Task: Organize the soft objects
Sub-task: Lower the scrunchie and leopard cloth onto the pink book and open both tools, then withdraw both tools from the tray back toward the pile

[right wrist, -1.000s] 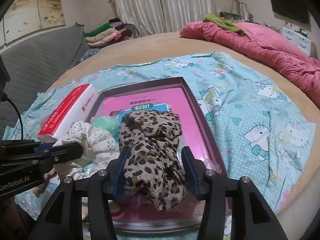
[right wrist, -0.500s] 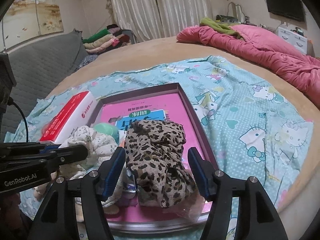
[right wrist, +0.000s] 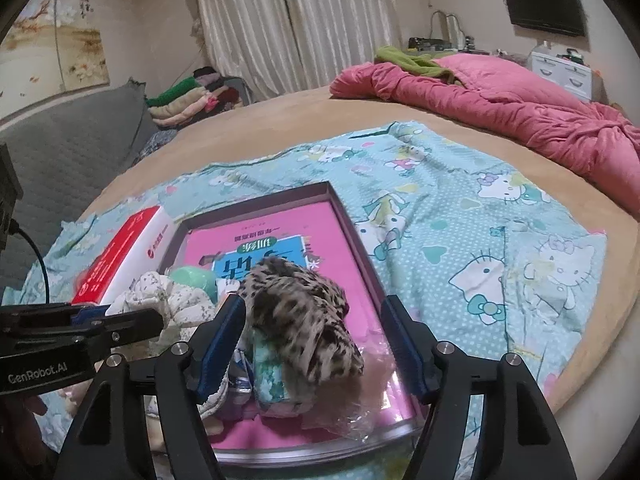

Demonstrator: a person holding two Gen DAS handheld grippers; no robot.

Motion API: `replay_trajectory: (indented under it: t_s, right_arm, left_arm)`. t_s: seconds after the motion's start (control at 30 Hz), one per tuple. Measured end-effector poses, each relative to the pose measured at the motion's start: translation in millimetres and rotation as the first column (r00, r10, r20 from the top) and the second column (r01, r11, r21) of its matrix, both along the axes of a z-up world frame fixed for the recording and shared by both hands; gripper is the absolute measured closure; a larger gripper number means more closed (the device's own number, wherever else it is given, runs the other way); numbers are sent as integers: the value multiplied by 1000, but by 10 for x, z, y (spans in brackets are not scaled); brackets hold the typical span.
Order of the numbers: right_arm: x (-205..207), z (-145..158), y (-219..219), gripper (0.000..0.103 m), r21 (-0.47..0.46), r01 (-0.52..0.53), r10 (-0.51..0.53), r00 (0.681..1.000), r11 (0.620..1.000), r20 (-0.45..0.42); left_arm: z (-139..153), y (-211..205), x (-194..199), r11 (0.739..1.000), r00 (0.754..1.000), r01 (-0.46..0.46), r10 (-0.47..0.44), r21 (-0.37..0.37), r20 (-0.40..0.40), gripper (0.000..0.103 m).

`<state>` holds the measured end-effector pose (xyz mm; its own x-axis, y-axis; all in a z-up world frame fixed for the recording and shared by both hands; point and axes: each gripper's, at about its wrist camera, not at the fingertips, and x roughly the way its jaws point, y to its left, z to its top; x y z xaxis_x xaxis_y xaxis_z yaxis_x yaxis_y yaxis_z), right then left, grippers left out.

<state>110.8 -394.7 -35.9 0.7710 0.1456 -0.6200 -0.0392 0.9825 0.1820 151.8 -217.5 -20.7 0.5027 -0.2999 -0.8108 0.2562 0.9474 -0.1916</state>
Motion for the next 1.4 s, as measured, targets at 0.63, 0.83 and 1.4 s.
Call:
replay_trajectory:
  t_s: [0.63,0.83,1.4]
  right_arm:
    - [-79,73,-7,28,-8,35,-35,999,999,9]
    - [-116,117,-2,27,-7,45,-45,999,999,16]
    - [-275,434,260,26,-58,30,-25,996,998,84]
  left_arm:
    - [114,53,-67,1000,1000,13,-13,-2,4,39]
    - [188,78,-105,1000,1000,12,-12,-3,22,32]
    - [527,350,-274,999,997,-18,21,-36,71,18]
